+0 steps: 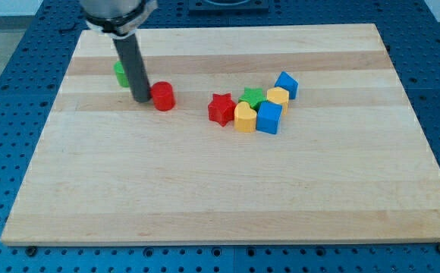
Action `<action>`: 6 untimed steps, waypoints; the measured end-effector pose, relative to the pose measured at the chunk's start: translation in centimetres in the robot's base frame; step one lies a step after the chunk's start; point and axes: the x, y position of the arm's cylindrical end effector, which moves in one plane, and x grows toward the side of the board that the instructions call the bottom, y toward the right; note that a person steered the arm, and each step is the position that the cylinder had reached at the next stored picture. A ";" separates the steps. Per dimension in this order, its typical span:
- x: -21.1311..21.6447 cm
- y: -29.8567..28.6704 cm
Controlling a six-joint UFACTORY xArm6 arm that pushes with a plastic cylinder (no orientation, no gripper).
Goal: Push the red circle above the red star
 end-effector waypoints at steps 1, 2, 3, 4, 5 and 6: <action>-0.6 3.2; -1.1 4.8; -1.2 5.2; -0.8 4.0; 0.6 3.7; 1.2 3.5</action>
